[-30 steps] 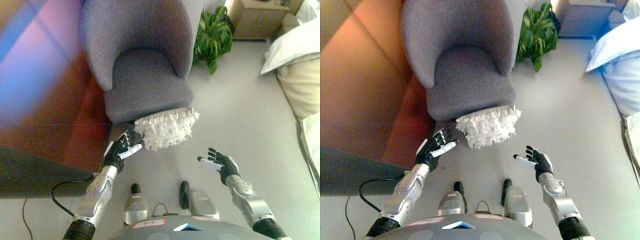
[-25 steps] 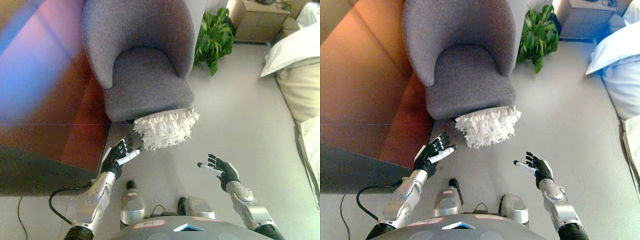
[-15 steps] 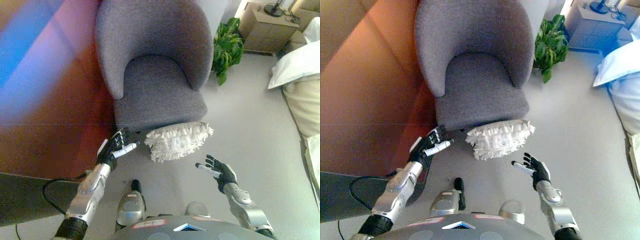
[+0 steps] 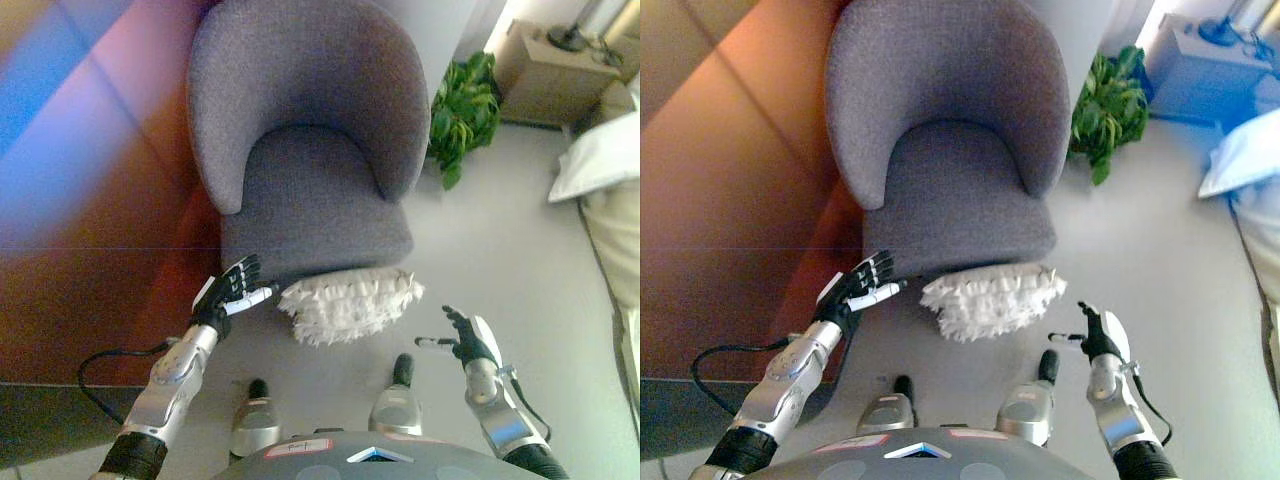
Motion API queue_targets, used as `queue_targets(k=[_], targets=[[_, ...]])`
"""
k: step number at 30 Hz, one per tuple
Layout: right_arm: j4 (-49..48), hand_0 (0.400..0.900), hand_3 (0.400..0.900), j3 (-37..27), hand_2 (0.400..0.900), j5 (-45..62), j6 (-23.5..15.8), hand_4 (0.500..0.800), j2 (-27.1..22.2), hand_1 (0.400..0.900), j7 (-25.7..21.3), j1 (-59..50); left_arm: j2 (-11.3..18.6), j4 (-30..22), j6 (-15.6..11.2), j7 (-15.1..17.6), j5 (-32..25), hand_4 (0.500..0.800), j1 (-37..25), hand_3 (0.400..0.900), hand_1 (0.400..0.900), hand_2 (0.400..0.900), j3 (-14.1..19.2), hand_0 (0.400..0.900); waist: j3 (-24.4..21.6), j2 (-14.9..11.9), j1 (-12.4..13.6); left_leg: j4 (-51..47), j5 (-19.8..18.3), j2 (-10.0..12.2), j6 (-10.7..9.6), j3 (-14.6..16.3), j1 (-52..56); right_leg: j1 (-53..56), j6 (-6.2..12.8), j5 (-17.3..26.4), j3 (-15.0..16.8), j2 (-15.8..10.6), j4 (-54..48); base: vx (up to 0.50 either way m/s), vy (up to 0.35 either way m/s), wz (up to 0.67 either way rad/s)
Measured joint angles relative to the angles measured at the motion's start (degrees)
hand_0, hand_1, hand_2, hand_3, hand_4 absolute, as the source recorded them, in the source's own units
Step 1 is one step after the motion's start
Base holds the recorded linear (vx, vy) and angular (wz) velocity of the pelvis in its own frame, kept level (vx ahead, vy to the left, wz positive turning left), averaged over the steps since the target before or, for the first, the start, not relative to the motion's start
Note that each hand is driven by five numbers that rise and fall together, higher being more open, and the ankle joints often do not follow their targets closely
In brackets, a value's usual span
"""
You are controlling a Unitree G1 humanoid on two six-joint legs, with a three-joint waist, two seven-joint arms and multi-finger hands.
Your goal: Pick up the pillow and put it on the sofa.
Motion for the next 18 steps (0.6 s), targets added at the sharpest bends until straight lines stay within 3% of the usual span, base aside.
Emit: queue_targets(k=[2,3,5,6,8,11,15,18], targets=[[-0.6,0.900,0.900,-0.6,0.900,-3.7,0.2,0.800,-4.6,0.900,0.0,-0.2,-2.5,-1.4,1.1,-1.2,0.0,0.800,2.4,0.900,0.900,0.900,-0.2,0.900,-0.2,4.4,0.3,0.8,1.3,3.7,5.0,2.7,-1.5,0.2,-1.55,-1.3,-2.1,3.1,1.1,0.02,-0.188,0.93],[-0.5,0.900,0.900,-0.9,0.900,-5.5,0.2,0.800,-7.4,0.900,-0.1,-0.3,-3.3,-2.2,1.4,-2.7,0.0,0.800,2.7,0.900,0.900,0.900,-0.4,0.900,-0.2,5.7,0.2,1.0,3.0,4.5,6.3,4.4,-3.0,0.3,-2.00,-1.8,-4.2,3.6,1.0,-0.03,-0.202,1.04],[0.6,0.900,0.900,-2.7,0.900,-7.5,0.8,0.800,-9.7,0.900,-0.3,-0.8,-3.0,-3.2,1.3,-5.3,0.0,0.800,1.5,0.900,0.900,0.900,-1.0,0.900,-0.1,6.0,0.3,1.7,7.2,5.1,6.4,6.9,-6.2,0.0,-2.59,-2.5,-7.7,3.5,0.9,-0.04,-0.101,0.80],[1.2,0.900,0.900,-3.1,0.900,-7.9,1.0,0.800,-10.3,0.900,-1.1,-1.6,-2.8,-3.4,1.2,-6.0,0.0,0.800,1.4,0.900,0.900,0.900,-1.2,0.900,0.0,6.1,0.2,1.7,7.3,5.4,6.5,8.1,-7.0,-0.4,-3.12,-2.8,-8.8,3.4,1.8,-0.04,-0.031,0.54],[1.2,0.900,0.900,-3.4,0.900,-10.0,1.3,0.800,-10.7,0.900,-3.1,-3.2,-1.5,-4.0,0.9,-7.5,-0.1,0.800,0.7,0.900,0.900,0.900,-1.4,0.900,0.9,6.2,0.1,2.2,7.2,5.1,4.5,8.7,-9.0,-2.8,-2.43,-5.2,-9.6,2.1,6.8,-0.02,-0.016,0.30],[1.1,0.900,0.900,-2.7,0.900,-10.8,1.5,0.800,-10.9,0.900,-4.2,-7.2,1.7,-5.0,0.0,-8.0,-0.1,0.800,-1.8,0.900,0.900,0.900,-1.5,0.900,4.4,4.9,0.3,2.8,6.5,3.5,-0.6,7.7,-12.3,-7.8,-1.01,-8.3,-7.3,-1.3,14.1,-0.09,-0.036,0.19],[2.0,0.900,0.900,0.1,0.900,-11.0,1.9,0.800,-9.9,0.900,-5.2,-16.2,7.3,-5.2,-1.8,-7.6,-1.6,0.800,-8.8,0.900,0.900,0.900,-1.7,0.900,12.2,3.2,0.6,12.9,4.1,2.3,0.5,5.9,-23.2,-16.8,-0.57,-10.9,-4.7,-6.0,23.2,-0.23,0.011,0.09],[4.0,0.900,0.900,0.8,0.900,-9.1,1.8,0.800,-10.1,0.900,-6.1,-24.6,9.4,-5.7,-3.8,-7.2,-3.6,0.800,-15.3,0.900,0.900,0.900,-5.1,0.900,17.0,3.9,2.1,23.3,1.3,2.6,1.1,3.3,-34.1,-27.0,-0.84,-12.9,-1.6,-8.2,31.8,-0.20,0.061,-0.07]])
